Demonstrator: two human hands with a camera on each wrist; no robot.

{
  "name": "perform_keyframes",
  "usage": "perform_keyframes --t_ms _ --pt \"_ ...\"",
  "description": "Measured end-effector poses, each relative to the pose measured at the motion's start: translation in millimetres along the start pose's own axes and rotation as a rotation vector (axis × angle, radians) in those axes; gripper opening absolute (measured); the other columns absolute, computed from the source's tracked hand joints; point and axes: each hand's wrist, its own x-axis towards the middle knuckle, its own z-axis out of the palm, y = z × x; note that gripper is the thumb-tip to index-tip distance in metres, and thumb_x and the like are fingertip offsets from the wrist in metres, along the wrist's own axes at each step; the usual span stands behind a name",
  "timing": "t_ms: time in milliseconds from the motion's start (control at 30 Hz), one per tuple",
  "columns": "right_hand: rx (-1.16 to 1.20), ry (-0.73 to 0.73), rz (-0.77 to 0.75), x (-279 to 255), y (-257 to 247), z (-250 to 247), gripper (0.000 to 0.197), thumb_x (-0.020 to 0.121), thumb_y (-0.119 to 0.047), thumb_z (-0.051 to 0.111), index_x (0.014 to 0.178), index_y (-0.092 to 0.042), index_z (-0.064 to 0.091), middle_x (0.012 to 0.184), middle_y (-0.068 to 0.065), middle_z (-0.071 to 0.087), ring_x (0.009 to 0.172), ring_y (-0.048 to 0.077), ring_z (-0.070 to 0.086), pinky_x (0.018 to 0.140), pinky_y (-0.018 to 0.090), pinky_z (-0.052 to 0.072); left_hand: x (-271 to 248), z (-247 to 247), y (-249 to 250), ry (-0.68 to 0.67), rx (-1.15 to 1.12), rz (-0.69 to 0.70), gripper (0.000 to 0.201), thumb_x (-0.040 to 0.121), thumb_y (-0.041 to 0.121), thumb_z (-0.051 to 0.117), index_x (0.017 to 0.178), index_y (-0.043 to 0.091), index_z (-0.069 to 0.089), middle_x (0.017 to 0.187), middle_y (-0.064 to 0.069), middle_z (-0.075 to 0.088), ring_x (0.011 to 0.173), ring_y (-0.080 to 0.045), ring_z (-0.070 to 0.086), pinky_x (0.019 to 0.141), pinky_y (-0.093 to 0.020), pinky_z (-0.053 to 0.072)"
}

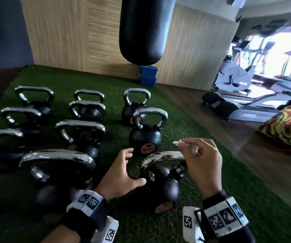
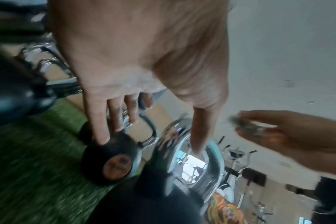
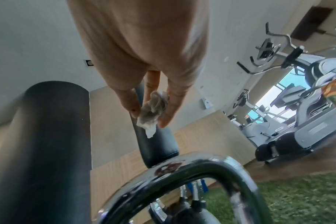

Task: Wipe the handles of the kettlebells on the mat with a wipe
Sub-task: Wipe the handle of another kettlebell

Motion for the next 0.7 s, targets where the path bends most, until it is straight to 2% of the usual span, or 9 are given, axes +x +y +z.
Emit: perform_keyframes --t_ms 67,167,233,333,433,500,567,633,700 --pt "-0.036 -0.006 0.018 6.0 14.3 -12.1 0.015 0.076 -0.023 0.084 0.087 -0.031 0.079 0.095 -0.014 0.07 0.088 0.003 0.067 0.086 0.033 0.056 9.6 17.8 -21.4 -0.092 0.065 -0.11 0.111 0.059 0.05 0.096 0.148 0.035 0.033 0.146 0.01 0.044 0.136 -0.011 0.045 0.111 -0.031 0.039" --pt "-0.022 -0.077 0.052 9.7 27.9 -15.0 0.027 0.078 -0.013 0.081 0.1 -0.029 0.078 0.097 -0.013 0.075 0.088 0.006 0.072 0.087 0.039 0.059 14.7 49.2 -36.4 -0.128 0.129 -0.125 0.105 0.046 0.07 0.09 0.137 0.029 0.055 0.137 0.011 0.058 0.13 -0.009 0.054 0.111 -0.027 0.042" --pt "0.017 -0.122 0.049 11.7 31.9 -13.2 0.031 0.08 -0.012 0.079 0.106 -0.029 0.077 0.097 -0.015 0.077 0.088 0.001 0.073 0.087 0.035 0.06 18.5 71.7 -39.1 -0.088 0.016 -0.144 0.09 0.044 0.074 0.088 0.118 0.027 0.069 0.115 0.012 0.071 0.113 -0.009 0.066 0.1 -0.024 0.049" --pt "0.037 -0.217 -0.014 16.4 32.3 -10.6 0.03 0.084 -0.012 0.078 0.108 -0.029 0.077 0.101 -0.02 0.076 0.093 -0.005 0.071 0.088 0.024 0.057 29.1 93.7 -41.2 0.03 -0.19 -0.198 0.068 0.058 0.067 0.089 0.1 0.015 0.076 0.098 0.002 0.078 0.102 -0.018 0.072 0.099 -0.039 0.053" --pt "-0.02 -0.326 -0.076 20.8 31.7 -8.5 0.027 0.086 -0.01 0.076 0.105 -0.028 0.079 0.102 -0.019 0.074 0.094 -0.006 0.068 0.083 0.009 0.051 37.5 95.7 -47.0 -0.006 -0.242 -0.108 0.082 0.059 0.072 0.075 0.11 0.007 0.075 0.105 -0.006 0.079 0.107 -0.018 0.071 0.104 -0.04 0.051" --pt "-0.093 -0.352 -0.119 23.0 32.5 -7.1 0.027 0.086 -0.006 0.074 0.106 -0.023 0.08 0.106 -0.013 0.068 0.096 0.0 0.066 0.082 0.01 0.051 43.5 90.9 -52.1 -0.081 -0.268 -0.067 0.078 0.063 0.065 0.078 0.111 0.004 0.075 0.101 -0.013 0.079 0.097 -0.013 0.068 0.103 -0.043 0.05" --pt "-0.145 -0.371 -0.132 24.0 31.6 -6.5 0.027 0.088 -0.007 0.073 0.109 -0.022 0.079 0.106 -0.009 0.065 0.094 0.003 0.065 0.083 0.015 0.054 50.0 85.6 -54.5 -0.166 -0.26 -0.018 0.061 0.072 0.049 0.084 0.123 0.019 0.074 0.088 -0.004 0.076 0.09 -0.008 0.062 0.102 -0.04 0.049" --pt "-0.169 -0.388 -0.147 24.0 29.3 -4.0 0.026 0.088 -0.012 0.074 0.111 -0.025 0.078 0.106 -0.011 0.069 0.092 0.003 0.066 0.084 0.022 0.056 56.2 83.2 -57.5 -0.193 -0.274 0.015 0.055 0.077 0.035 0.087 0.13 0.034 0.069 0.101 0.004 0.077 0.106 -0.006 0.066 0.108 -0.031 0.045" --pt "-0.196 -0.376 -0.17 23.1 25.6 1.1 0.026 0.087 -0.017 0.076 0.11 -0.028 0.077 0.105 -0.014 0.073 0.092 0.0 0.066 0.086 0.023 0.055 59.3 82.6 -59.2 -0.211 -0.298 0.026 0.057 0.076 0.035 0.086 0.13 0.036 0.068 0.114 0.0 0.076 0.119 -0.008 0.065 0.112 -0.025 0.042"
